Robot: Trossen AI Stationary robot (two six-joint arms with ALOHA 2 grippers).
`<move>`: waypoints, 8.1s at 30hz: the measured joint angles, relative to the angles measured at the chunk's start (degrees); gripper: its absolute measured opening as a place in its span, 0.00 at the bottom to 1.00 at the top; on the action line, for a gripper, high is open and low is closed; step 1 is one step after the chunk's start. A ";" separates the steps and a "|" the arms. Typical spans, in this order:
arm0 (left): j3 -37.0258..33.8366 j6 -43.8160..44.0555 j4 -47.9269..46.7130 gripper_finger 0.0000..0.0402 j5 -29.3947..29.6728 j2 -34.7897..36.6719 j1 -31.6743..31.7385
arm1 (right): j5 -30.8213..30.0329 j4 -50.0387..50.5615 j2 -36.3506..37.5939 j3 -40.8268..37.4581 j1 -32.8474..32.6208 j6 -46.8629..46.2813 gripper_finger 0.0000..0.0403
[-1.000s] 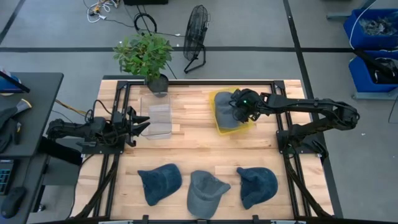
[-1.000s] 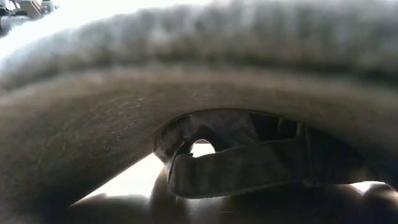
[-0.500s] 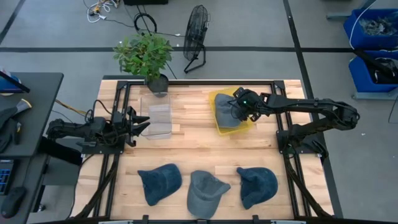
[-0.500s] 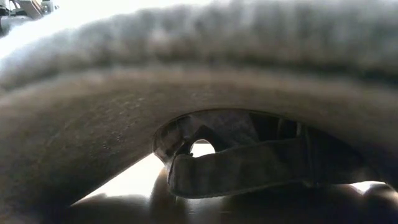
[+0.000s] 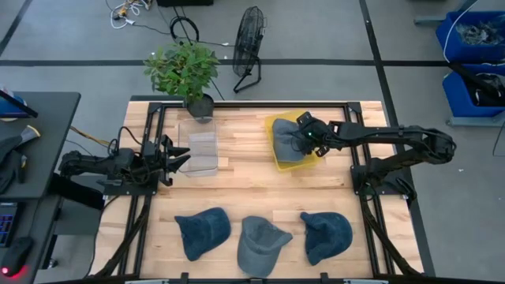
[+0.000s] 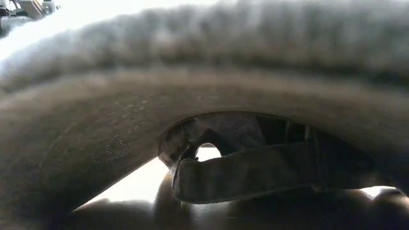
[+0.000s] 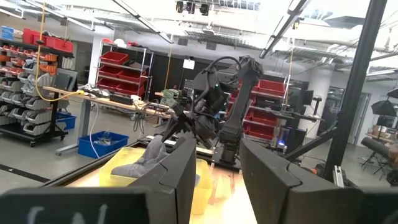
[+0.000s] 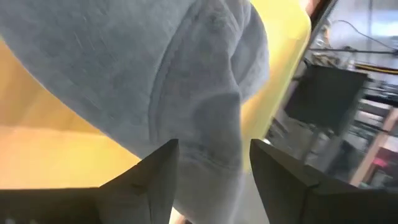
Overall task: Pick & Place hat
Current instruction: Put the top gray cap into the yellow bin, then put the gray cap into the yellow bin
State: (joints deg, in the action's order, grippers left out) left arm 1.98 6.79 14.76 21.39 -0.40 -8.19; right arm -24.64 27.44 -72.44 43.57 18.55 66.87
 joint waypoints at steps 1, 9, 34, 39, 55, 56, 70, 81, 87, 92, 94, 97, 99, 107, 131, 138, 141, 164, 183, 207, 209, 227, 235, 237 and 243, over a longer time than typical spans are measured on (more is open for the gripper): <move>0.00 -0.02 0.00 0.32 0.00 0.00 0.00 | -1.92 -0.32 0.00 -0.01 -0.84 0.11 0.50; 0.00 -0.13 -0.02 0.32 0.00 0.02 0.00 | -13.35 -1.31 0.00 0.00 -7.83 0.00 0.49; 0.00 0.03 -0.04 0.32 0.00 0.02 -0.01 | -3.92 6.76 8.77 0.07 -10.44 -50.39 0.49; 0.00 0.07 -0.06 0.32 -0.01 0.00 -0.01 | -5.80 10.77 6.93 0.05 -9.31 -56.56 0.49; 0.00 0.02 -0.13 0.32 -0.02 0.02 0.00 | -15.02 10.19 0.47 0.05 1.45 -60.84 0.08; 0.00 0.00 -0.13 0.32 -0.02 0.01 -0.01 | -14.29 9.77 -0.46 0.05 2.08 -60.57 0.04; 0.00 -0.11 -0.41 0.32 -0.02 0.01 -0.01 | -3.34 -11.49 -8.72 0.00 4.50 -49.81 0.02; 0.00 -0.11 -0.98 0.32 -0.02 0.00 0.00 | 0.32 -6.08 -7.87 0.00 2.95 -50.09 0.01; -0.01 0.04 -0.91 0.32 -0.02 0.02 0.00 | 0.22 -5.38 -4.36 3.54 -2.82 -49.98 0.01; 0.00 0.06 -0.94 0.32 -0.02 0.02 0.00 | 4.54 -5.15 -2.02 7.73 -7.68 -51.54 0.01; 0.00 0.07 -0.91 0.32 -0.02 0.00 0.00 | 7.61 -5.20 -1.41 8.43 -9.10 -52.47 0.02; 0.00 0.07 -0.91 0.32 -0.02 0.02 -0.01 | 11.48 -4.86 -1.27 8.51 -10.98 -55.18 0.03; 0.00 0.09 -0.91 0.32 -0.02 0.02 0.00 | 12.95 -4.36 -1.35 8.51 -12.24 -56.97 0.04; 0.00 1.92 0.15 0.32 -0.63 -0.23 0.00 | 13.66 -2.76 -1.60 8.51 -16.75 -55.30 0.12; 34.91 7.18 -23.40 0.32 -9.75 -47.42 -0.02 | 21.95 -6.70 -1.60 8.53 -17.68 -62.03 0.41; 39.36 5.06 -23.08 0.32 -21.02 -55.73 -0.68 | 27.65 -9.36 -1.60 8.53 -22.56 -68.14 0.43; 40.25 2.70 -22.54 0.32 -19.81 -57.93 -0.72 | 27.77 -12.01 -2.25 8.55 -26.98 -71.86 0.43; 40.48 -7.26 -22.37 0.40 -22.99 -58.90 -2.02 | 21.12 -34.38 -21.81 8.55 -43.40 -89.59 0.43; 40.46 -7.16 -22.29 0.52 -19.92 -58.90 -2.45 | 20.48 -43.19 -33.71 8.55 -53.71 -94.33 0.43; 40.44 -6.89 -22.29 0.52 -19.91 -58.88 -2.45 | 9.07 -18.12 -12.96 8.55 -52.89 -72.87 0.02; 40.44 -6.88 -22.27 0.52 -19.91 -58.88 -2.45 | 5.75 -12.96 -8.56 8.55 -52.86 -67.60 0.02; 40.41 -6.95 -22.19 0.52 -18.35 -58.88 -2.38 | -9.05 22.11 10.47 8.55 -33.24 -19.12 0.02; 40.41 -6.95 -22.12 0.52 -12.55 -58.88 -2.38 | -8.64 21.62 9.33 8.55 -19.01 1.09 0.02; 40.41 -6.93 -22.05 0.52 -12.13 -58.88 -2.38 | -4.65 21.56 8.76 8.55 -16.02 3.31 0.02; 40.41 -6.93 -22.03 0.52 -11.98 -58.88 -2.38 | 3.29 18.93 5.55 8.55 -10.81 7.13 0.02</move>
State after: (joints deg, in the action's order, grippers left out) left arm 42.39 -0.14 -7.27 9.41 -59.29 -10.57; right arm -21.35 46.37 -66.89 52.12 7.74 74.00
